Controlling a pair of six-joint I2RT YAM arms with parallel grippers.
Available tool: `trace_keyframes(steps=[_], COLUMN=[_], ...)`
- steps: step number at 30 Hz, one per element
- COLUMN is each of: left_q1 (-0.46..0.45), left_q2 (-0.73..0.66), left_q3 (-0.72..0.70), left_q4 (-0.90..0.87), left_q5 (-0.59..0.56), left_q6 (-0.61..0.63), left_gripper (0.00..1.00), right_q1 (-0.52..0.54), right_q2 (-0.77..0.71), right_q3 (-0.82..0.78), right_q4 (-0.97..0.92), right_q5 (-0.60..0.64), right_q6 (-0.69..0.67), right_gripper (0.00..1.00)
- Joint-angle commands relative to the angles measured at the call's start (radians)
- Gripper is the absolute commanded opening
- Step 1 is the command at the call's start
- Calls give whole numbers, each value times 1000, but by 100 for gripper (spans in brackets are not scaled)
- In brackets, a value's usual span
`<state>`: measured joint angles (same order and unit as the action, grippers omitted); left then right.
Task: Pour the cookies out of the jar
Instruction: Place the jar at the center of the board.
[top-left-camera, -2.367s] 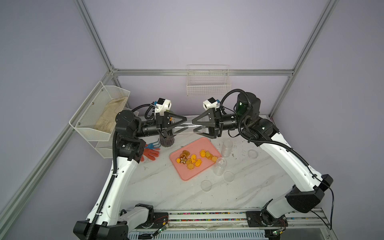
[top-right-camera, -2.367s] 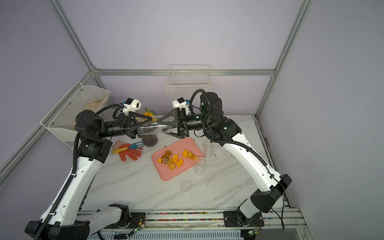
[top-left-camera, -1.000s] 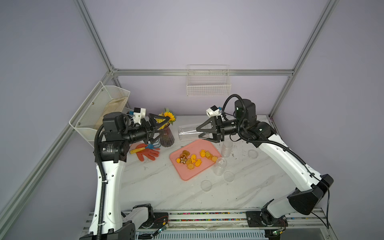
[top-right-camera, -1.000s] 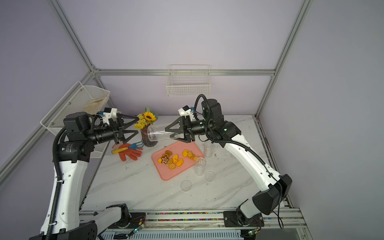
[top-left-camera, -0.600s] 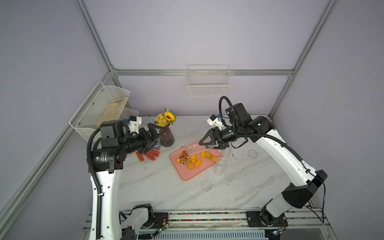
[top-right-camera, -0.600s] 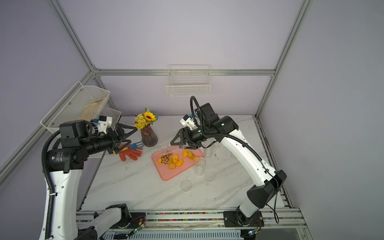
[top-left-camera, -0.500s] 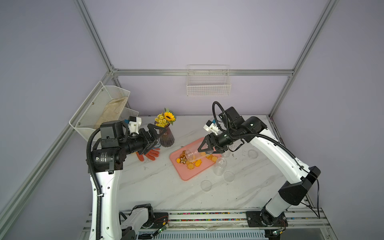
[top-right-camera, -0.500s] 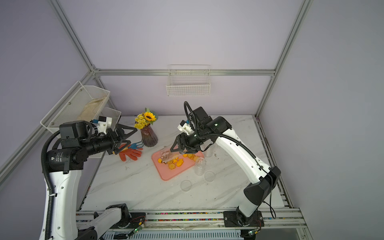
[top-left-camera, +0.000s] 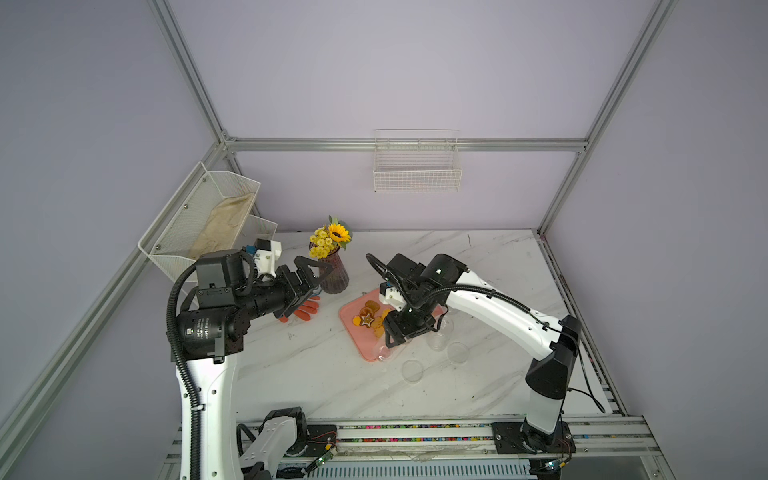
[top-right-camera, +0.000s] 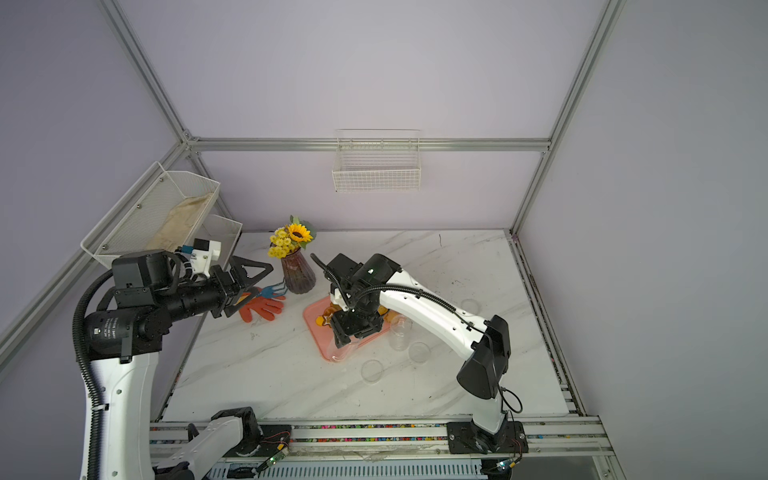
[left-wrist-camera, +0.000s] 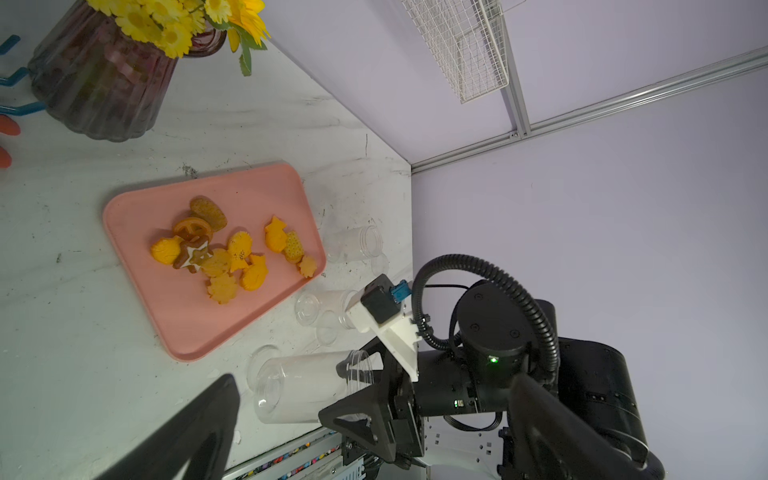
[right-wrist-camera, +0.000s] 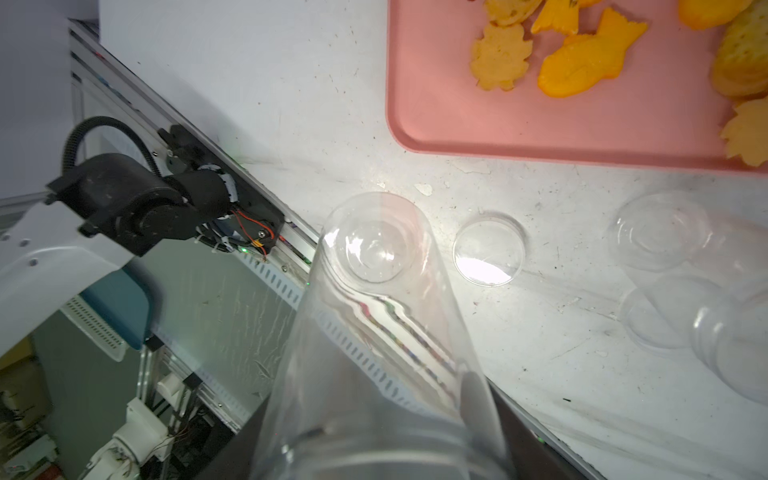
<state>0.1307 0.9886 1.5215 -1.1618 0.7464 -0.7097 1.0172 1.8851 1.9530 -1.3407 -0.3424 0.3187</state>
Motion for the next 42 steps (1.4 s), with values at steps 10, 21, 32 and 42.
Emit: trace_keyframes(steps=[10,21,32,42], left_q1=[6,5,5,6], left_q2=[-40,-44,-41,-38], left_q3=[-53,-74,-85,-84], left_q4=[-57,-57,-52,-49], left_q5=[-24,-24,-25,-26], left_q6=[68,71,69,69], left_gripper=[100,100,100,100], right_q1=[134,158,159,161], right_q2=[134,168,189,210], right_q3=[-75,-112,-125,-131], right_q4=[77,107,107,106], right_q5=[227,354,374,373], right_q6=[42,63,60,52], right_gripper=[62,62,62,63])
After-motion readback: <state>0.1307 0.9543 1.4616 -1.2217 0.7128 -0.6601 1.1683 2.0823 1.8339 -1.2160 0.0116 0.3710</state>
